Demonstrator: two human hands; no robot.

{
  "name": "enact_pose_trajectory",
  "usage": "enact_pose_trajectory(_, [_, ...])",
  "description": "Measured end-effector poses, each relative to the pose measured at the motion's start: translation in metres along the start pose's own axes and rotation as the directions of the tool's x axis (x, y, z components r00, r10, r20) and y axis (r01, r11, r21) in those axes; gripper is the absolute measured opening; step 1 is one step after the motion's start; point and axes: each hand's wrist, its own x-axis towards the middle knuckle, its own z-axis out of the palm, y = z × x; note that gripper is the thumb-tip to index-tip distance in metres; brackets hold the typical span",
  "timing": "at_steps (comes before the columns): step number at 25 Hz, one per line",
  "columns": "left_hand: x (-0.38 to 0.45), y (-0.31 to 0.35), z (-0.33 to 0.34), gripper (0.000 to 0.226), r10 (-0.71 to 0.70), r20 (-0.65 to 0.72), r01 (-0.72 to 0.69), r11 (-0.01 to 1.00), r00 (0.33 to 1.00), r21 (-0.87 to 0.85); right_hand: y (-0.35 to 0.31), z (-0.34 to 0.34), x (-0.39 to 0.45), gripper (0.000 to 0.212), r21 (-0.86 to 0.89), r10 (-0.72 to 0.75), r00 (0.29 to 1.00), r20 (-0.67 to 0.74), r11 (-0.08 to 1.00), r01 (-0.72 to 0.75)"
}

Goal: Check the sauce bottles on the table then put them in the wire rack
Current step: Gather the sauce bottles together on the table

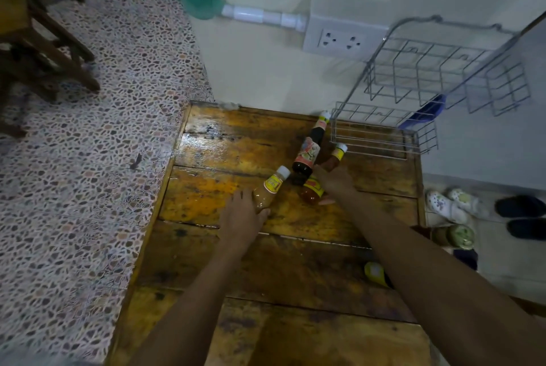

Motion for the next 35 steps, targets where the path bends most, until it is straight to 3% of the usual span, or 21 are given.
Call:
enact_pose_trajectory(3, [-0.004, -0.003, -0.003, 0.058, 0.02, -0.01, -0.02, 0.999, 1.0, -0.049, 0.014, -0.002, -0.011, 0.063, 0.053, -0.034, 0.998, -0.049, 0.998, 0.036])
enact_pose_trajectory(5, [-0.012, -0.007, -0.002, 0.059, 0.045, -0.029, -0.048, 0.995, 0.999, -0.088, 0.025, -0.001, -0.029, 0.066, -0.041, -0.161, 0.981, -0.111, 0.987, 0.157])
enact_pose_trajectory(9, [-0.046, -0.007, -0.001, 0.065, 0.077, -0.114, -0.102, 0.967, 0.991, -0.235, 0.056, -0.001, -0.093, 0.057, -0.181, -0.473, 0.868, -0.149, 0.876, 0.447])
enact_pose_trajectory(12, [-0.079, 0.0, 0.0, 0.06, 0.106, -0.199, -0.172, 0.922, 0.974, -0.348, 0.095, -0.013, -0.146, 0.053, -0.193, -0.605, 0.789, -0.11, 0.792, 0.58])
enact_pose_trajectory(16, [-0.136, 0.015, 0.014, 0.051, 0.137, -0.192, -0.206, 0.892, 0.972, -0.403, 0.167, -0.033, -0.194, 0.066, -0.155, -0.64, 0.765, -0.08, 0.766, 0.624])
enact_pose_trajectory(19, [-0.188, 0.038, 0.035, 0.053, 0.153, -0.196, -0.228, 0.857, 0.969, -0.462, 0.228, -0.052, -0.211, 0.063, -0.119, -0.642, 0.758, -0.116, 0.767, 0.631])
enact_pose_trajectory(22, [-0.237, 0.065, 0.055, 0.059, 0.248, -0.157, -0.293, 0.804, 0.956, -0.518, 0.291, -0.083, -0.224, 0.056, -0.039, -0.582, 0.799, -0.152, 0.811, 0.583])
enact_pose_trajectory(25, [-0.267, 0.1, 0.075, 0.061, 0.327, -0.102, -0.326, 0.765, 0.94, -0.555, 0.337, -0.112, -0.221, 0.053, -0.095, -0.562, 0.8, -0.209, 0.826, 0.555])
enact_pose_trajectory(29, [-0.283, 0.147, 0.107, 0.055, 0.313, -0.118, -0.319, 0.729, 0.942, -0.605, 0.353, -0.135, -0.197, 0.053, -0.085, -0.597, 0.751, -0.284, 0.795, 0.6])
enact_pose_trajectory(35, [-0.269, 0.171, 0.122, 0.054, 0.284, -0.155, -0.317, 0.723, 0.946, -0.613, 0.346, -0.13, -0.156, 0.057, -0.088, -0.65, 0.713, -0.263, 0.752, 0.653])
